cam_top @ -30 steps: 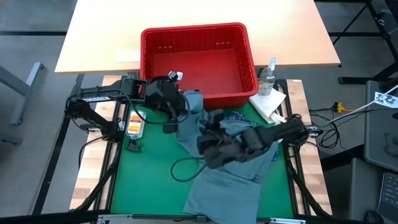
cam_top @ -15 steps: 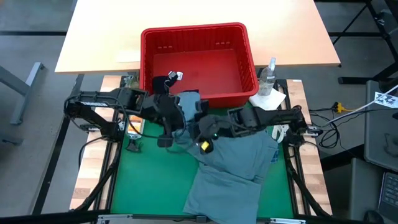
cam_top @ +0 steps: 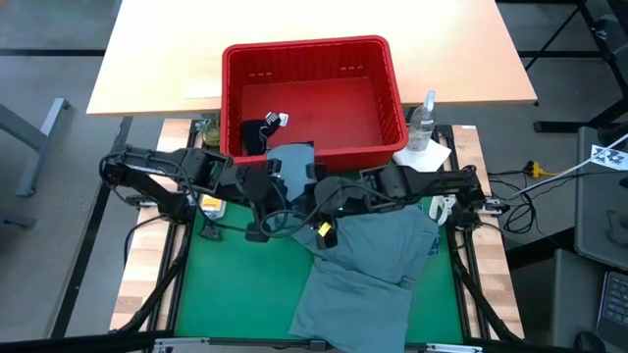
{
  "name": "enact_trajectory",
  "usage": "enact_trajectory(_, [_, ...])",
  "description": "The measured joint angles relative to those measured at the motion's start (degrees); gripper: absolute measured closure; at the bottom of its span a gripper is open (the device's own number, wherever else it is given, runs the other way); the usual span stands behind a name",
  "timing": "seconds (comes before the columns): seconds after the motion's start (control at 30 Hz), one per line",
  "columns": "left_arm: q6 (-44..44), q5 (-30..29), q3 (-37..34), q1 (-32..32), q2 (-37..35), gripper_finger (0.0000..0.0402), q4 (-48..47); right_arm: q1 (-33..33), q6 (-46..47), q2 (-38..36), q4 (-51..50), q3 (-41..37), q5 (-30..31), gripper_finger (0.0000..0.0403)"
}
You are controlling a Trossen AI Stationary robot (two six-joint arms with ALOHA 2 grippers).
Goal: Fold Laundry from Bin
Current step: Fold the blue pants on top of the blue shirt
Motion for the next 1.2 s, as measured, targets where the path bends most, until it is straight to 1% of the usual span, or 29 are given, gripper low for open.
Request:
enact_trajectory(0.23, [-0.07, -0.11, 0.0, -0.08, 0.0, 0.0401, 0.78, -0.01, 0.5, 0.55, 0.01, 0.02, 0.54, 0.026])
enact_trajectory(0.4, [-0.06, 0.0, -0.02, -0.09, 0.02, 0.0401, 1.57, 0.0, 1.33, 1.95, -2.26, 0.05, 0.97, 0.026])
enact_trajectory(0.57, [-0.03, 0.43, -0.02, -1.08, 0.02, 0.0401, 1.19, 0.0, 1.67, 2.62, -4.19, -0.04, 5.49, 0.026])
enact_trajectory(0.63, [-0.02, 0.58, -0.01, -1.77, 0.02, 0.0401, 1.07, 0.0, 1.63, 2.62, -4.31, -0.02, 5.64, 0.0264])
enact_trajectory(0.73, [0.33, 0.57, -0.02, -2.36, 0.02, 0.0401, 1.0, 0.01, 1.44, 2.62, -4.31, -0.02, 5.05, 0.029])
enact_trajectory(0.8, [0.93, 0.48, 0.0, -2.63, 0.02, 0.0401, 0.96, 0.04, 1.28, 2.62, -4.27, -0.02, 5.02, 0.0322])
enact_trajectory(0.9, [1.92, -0.15, -0.02, -2.7, 0.02, 0.0401, 0.78, 0.04, -0.02, 2.62, -4.26, -0.02, 5.02, 0.0382])
enact_trajectory(0.93, [1.96, -0.15, -0.01, -2.67, 0.02, 0.0398, 0.59, 0.04, -0.19, 2.62, -4.32, -0.02, 4.99, 0.0391])
enact_trajectory(0.97, [2.02, -0.22, -0.01, -2.67, 0.02, 0.0393, 0.38, 0.04, -0.24, 2.62, -4.43, -0.02, 4.39, 0.0393])
enact_trajectory(1.03, [3.04, -1.02, 0.0, -2.71, 0.02, 0.0377, -0.62, 0.04, 0.03, 2.62, -5.53, -0.02, 2.24, 0.0382])
enact_trajectory(1.1, [3.54, -3.6, -0.02, -2.76, 0.02, 0.0354, -2.25, 0.17, 0.12, 2.6, -7.35, -0.02, 0.09, 0.0378])
enact_trajectory(1.2, [3.83, -7.86, 0.0, -2.71, 0.02, 0.0317, -6.58, 1.08, 0.82, 2.54, -10.45, -0.02, -0.82, 0.0392])
